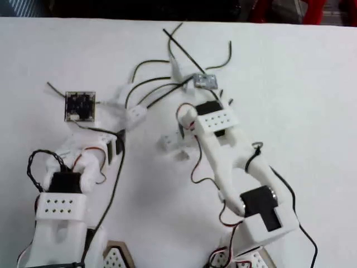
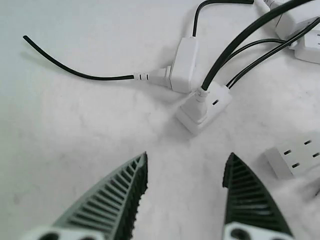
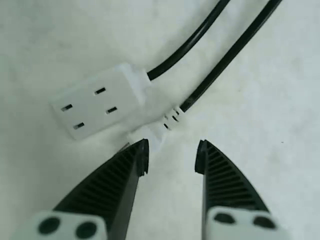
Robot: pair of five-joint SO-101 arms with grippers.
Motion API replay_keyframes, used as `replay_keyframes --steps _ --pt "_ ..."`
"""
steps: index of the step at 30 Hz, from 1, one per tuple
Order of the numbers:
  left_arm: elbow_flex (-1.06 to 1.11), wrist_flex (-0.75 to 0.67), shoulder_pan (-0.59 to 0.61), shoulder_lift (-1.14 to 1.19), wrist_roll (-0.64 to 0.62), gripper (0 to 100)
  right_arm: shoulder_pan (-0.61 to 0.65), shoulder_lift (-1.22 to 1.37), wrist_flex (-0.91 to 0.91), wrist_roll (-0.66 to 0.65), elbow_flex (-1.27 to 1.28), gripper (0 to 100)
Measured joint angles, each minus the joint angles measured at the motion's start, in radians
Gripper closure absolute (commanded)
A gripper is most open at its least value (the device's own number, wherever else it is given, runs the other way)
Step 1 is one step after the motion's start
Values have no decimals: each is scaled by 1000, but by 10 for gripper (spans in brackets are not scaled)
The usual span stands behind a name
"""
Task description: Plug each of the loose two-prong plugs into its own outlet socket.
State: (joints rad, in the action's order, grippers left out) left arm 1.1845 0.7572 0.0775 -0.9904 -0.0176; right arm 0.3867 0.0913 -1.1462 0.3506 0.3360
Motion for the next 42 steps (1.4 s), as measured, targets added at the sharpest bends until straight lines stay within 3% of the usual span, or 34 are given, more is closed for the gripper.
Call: replay_keyframes --steps 13,16,18,23,33,42 --pt "0 0 0 0 0 755 75 178 86 98 -15 854" --pt "0 0 0 0 0 755 75 181 84 98 -17 937" --pt "0 0 0 0 0 755 57 183 80 98 -14 986" --pt "0 0 0 0 0 755 -20 155 78 91 0 980" --pt "0 0 0 0 0 755 -196 40 -55 -261 5 981" --pt "0 0 0 0 0 755 -219 29 -109 -485 91 981"
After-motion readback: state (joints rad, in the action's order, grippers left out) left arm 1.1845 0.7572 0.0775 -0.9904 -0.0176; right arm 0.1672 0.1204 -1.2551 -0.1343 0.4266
